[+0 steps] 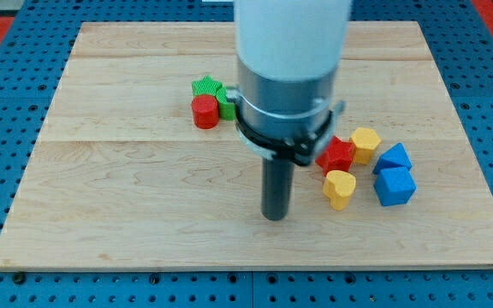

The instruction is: Move the green star and green circle slightly right

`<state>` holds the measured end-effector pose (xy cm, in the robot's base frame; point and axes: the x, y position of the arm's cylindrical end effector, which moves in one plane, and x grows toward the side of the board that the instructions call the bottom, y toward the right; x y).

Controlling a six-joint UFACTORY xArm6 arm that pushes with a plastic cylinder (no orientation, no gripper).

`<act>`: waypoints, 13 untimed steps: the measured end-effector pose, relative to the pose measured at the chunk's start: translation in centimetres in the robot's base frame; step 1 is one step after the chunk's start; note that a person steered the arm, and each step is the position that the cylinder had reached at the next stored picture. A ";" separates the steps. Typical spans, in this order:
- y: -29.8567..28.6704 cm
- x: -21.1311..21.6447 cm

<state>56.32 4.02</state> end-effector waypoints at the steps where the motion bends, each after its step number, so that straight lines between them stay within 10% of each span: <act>1: 4.7 -0.2; 4: 9.5 -1.8; 10: -10.0 -1.9; 13: -27.6 -12.2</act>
<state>44.10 -23.59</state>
